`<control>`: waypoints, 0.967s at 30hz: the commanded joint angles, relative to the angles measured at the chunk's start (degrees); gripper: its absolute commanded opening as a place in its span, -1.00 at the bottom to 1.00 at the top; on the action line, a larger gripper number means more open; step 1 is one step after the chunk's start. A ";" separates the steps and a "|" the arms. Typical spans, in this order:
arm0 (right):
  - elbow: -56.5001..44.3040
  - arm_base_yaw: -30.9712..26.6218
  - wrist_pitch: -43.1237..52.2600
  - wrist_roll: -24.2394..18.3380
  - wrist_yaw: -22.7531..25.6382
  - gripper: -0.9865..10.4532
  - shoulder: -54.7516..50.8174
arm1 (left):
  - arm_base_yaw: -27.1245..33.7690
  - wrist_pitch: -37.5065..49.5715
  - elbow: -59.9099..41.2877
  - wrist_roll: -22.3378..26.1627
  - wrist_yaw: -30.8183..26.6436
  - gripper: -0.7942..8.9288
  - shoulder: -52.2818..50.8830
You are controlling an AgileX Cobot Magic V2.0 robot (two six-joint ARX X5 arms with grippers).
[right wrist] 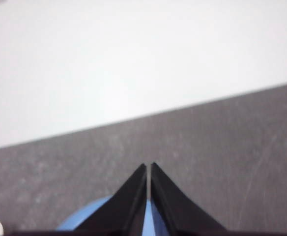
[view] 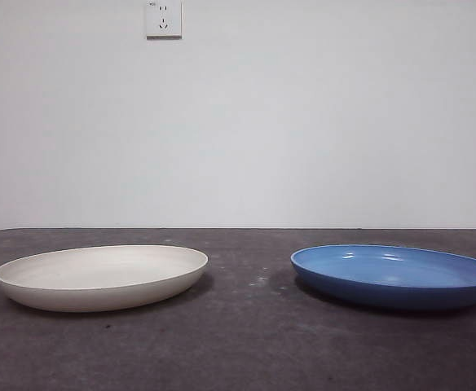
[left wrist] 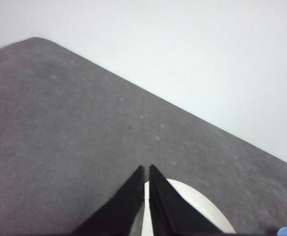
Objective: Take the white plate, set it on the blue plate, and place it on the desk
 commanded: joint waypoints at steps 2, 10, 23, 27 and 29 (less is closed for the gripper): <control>5.35 -0.09 -1.18 -0.26 0.15 -0.81 1.49 | 0.15 -1.97 6.82 3.21 0.22 -0.81 3.72; 19.21 -0.04 -10.95 -5.60 -3.93 -0.81 11.67 | 0.13 -9.40 20.81 11.21 6.82 -0.81 16.06; 41.68 0.37 -37.24 -18.58 -17.59 -0.81 35.89 | -1.01 -25.29 33.88 21.77 26.91 -0.81 36.39; 44.35 2.45 -42.27 -20.72 -18.08 -0.81 40.61 | -3.63 -31.12 37.09 24.81 27.10 -0.81 39.89; 44.76 3.82 -44.41 -21.44 -18.14 -0.81 42.40 | -5.07 -33.66 38.27 26.34 27.12 -0.81 40.85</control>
